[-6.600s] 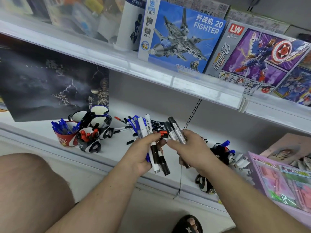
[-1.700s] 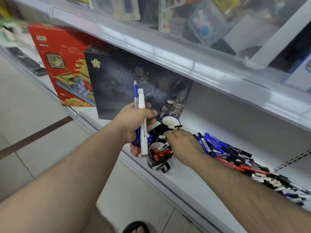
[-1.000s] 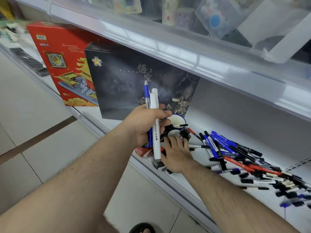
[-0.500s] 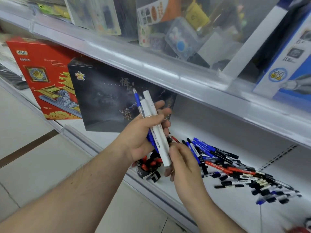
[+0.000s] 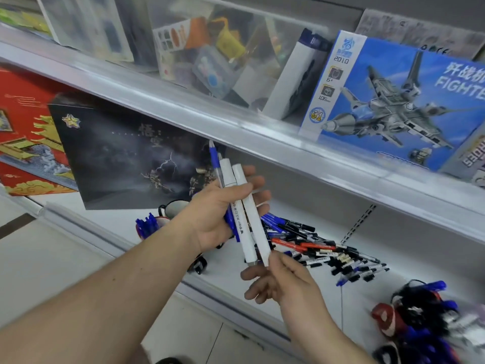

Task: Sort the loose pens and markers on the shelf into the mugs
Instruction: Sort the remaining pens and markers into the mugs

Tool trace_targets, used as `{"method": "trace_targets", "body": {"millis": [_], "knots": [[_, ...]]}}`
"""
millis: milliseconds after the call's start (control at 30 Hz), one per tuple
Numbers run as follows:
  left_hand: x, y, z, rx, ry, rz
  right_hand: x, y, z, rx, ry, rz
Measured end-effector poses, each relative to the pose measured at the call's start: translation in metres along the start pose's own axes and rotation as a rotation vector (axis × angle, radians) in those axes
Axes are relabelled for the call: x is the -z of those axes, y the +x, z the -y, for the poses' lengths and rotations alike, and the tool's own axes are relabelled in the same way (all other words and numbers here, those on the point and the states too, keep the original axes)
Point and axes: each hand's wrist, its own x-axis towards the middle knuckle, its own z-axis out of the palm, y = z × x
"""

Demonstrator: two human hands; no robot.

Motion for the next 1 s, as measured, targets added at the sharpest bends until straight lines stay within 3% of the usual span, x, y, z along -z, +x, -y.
{"method": "trace_targets", "body": {"millis": [133,300,567,767,900,1000], "knots": [[-0.014,0.004,0.019,0.026,-0.192,-0.137,0.014,-0.016,0.009,-0.035,0.263,-0.085],[-0.027,0.001,0.037,0.054,-0.25,-0.214,0.027,-0.028,0.019,0.003,0.459,-0.243],[-0.056,0.007,0.092,0.079,-0.037,-0.288,0.047,-0.036,0.011,0.087,-0.057,-0.385],[-0.1,0.013,0.145,0.181,0.275,-0.317,0.113,-0.052,0.017,0.031,-0.024,-0.568],[-0.132,0.014,0.176,0.264,0.483,-0.14,0.173,-0.071,0.029,0.031,-0.045,-0.719],[-0.149,0.017,0.199,0.34,0.598,0.002,0.229,-0.087,0.043,0.091,-0.218,-0.85]]}}
